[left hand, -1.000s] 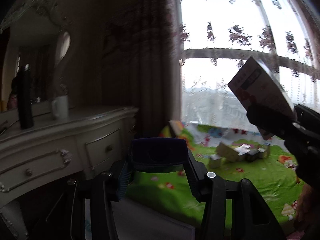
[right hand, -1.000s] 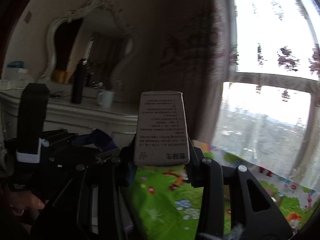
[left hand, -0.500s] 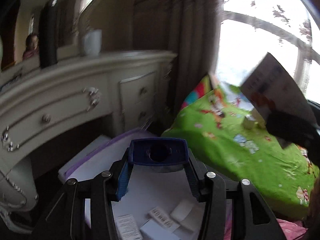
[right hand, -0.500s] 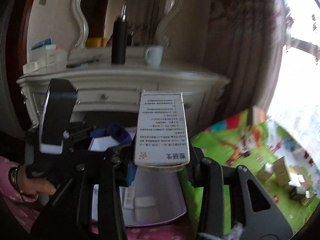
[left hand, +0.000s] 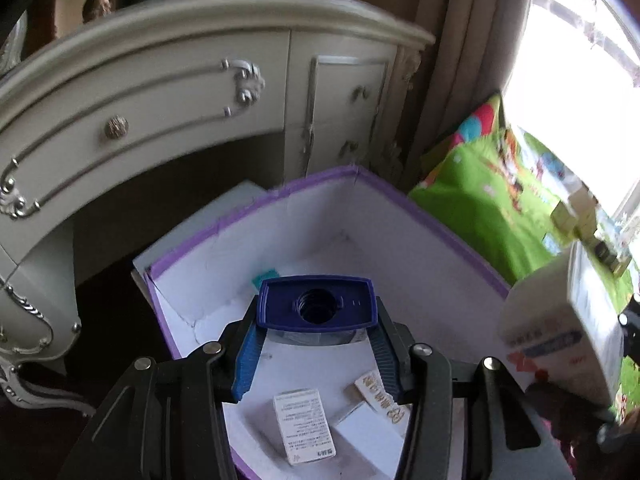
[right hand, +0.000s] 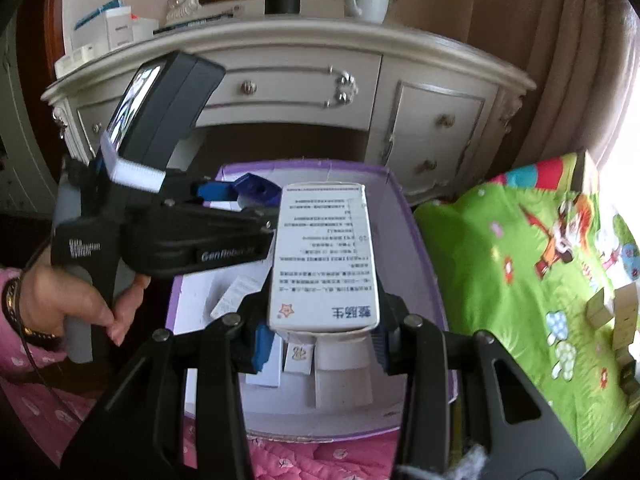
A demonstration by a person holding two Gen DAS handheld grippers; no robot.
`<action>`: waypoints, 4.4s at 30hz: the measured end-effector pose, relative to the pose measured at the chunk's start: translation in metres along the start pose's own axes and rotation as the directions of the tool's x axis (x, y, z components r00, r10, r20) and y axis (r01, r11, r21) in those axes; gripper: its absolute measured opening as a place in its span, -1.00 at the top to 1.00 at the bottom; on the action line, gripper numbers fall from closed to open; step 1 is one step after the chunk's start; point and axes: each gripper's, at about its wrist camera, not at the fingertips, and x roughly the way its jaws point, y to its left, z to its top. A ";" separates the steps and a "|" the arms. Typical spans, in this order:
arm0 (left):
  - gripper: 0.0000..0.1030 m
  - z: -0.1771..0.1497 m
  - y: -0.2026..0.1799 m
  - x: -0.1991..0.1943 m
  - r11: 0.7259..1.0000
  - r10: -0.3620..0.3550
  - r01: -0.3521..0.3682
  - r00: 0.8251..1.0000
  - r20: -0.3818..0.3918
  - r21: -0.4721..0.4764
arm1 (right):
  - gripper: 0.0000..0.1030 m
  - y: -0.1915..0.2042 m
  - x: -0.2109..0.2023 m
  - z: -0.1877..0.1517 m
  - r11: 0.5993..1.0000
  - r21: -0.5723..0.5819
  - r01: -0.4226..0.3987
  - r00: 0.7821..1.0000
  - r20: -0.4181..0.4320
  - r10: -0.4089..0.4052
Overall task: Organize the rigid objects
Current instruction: 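Open both tools to drop the blue holder and white box into the bin, then grasp a tall white box with the right tool while the left tool grasps the black instruction box, then lift the tall white box and black box and carry both over the bin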
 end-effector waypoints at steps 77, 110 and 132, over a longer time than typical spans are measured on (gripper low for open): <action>-1.00 -0.039 -0.468 0.059 0.559 -0.447 0.527 0.842 -0.303 0.640 | -0.34 -0.481 -0.180 -0.303 0.406 0.724 0.557 0.815 -0.381 -0.437; -1.00 0.029 -0.643 0.149 0.546 -0.369 0.488 0.870 -0.327 0.681 | 0.40 -0.337 -0.221 -0.334 0.384 0.689 0.615 0.763 -0.396 -0.511; -0.77 -0.029 -0.537 0.078 0.517 -0.425 0.507 0.851 -0.307 0.690 | 0.40 -0.341 -0.224 -0.337 0.393 0.692 0.606 0.771 -0.388 -0.506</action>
